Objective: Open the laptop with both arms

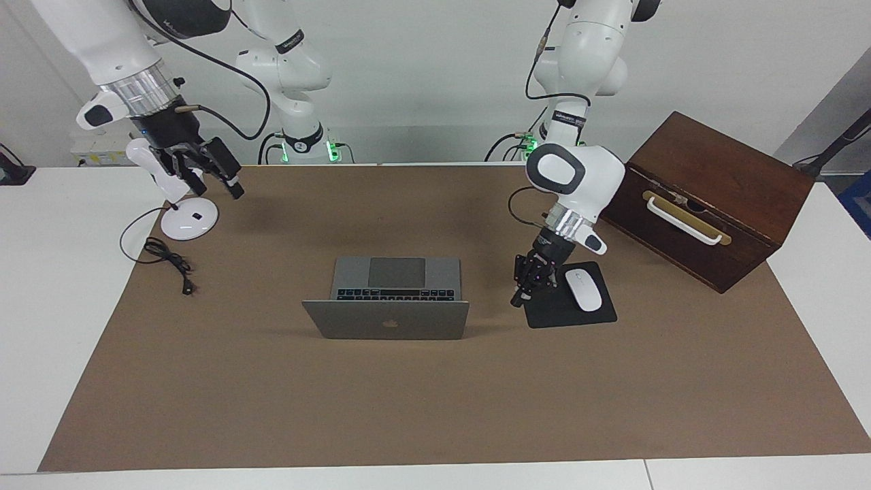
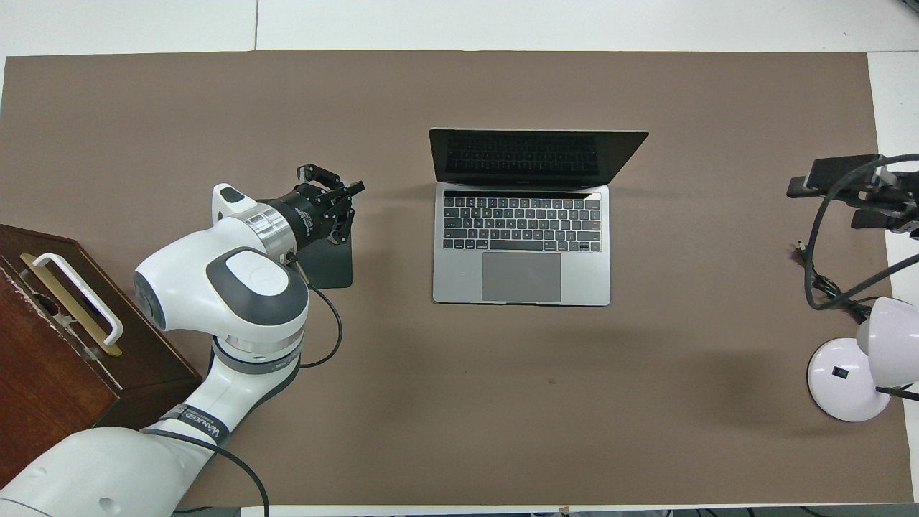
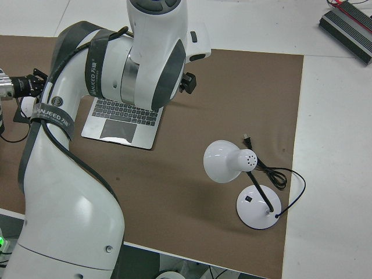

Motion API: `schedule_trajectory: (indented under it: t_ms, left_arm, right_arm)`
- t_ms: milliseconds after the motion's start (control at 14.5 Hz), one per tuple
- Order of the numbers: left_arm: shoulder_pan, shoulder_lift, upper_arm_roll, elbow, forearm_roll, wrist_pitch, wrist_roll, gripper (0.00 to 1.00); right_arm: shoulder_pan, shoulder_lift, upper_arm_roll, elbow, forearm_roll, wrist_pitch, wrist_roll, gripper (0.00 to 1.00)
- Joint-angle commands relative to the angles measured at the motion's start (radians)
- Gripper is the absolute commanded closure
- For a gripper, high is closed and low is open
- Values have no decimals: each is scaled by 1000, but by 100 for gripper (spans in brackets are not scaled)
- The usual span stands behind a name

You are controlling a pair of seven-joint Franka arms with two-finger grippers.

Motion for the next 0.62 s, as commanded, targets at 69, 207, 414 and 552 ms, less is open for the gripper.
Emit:
schedule_trajectory:
  t_ms: [69, 207, 414, 552]
  left_arm:
    - [95, 20, -8, 59, 256, -127, 15, 100]
    - [146, 20, -6, 73, 431, -211, 15, 100]
    - [215, 18, -3, 115, 634, -342, 11, 100]
    - [247, 3, 31, 119, 703, -426, 12, 100]
  right_arm:
    - [-37, 5, 52, 50, -171, -80, -147, 0]
    - [-51, 11, 53, 51, -185, -106, -200, 0]
    - [-58, 11, 67, 50, -183, -174, -224, 0]
    - [-86, 22, 69, 74, -168, -207, -228, 0]
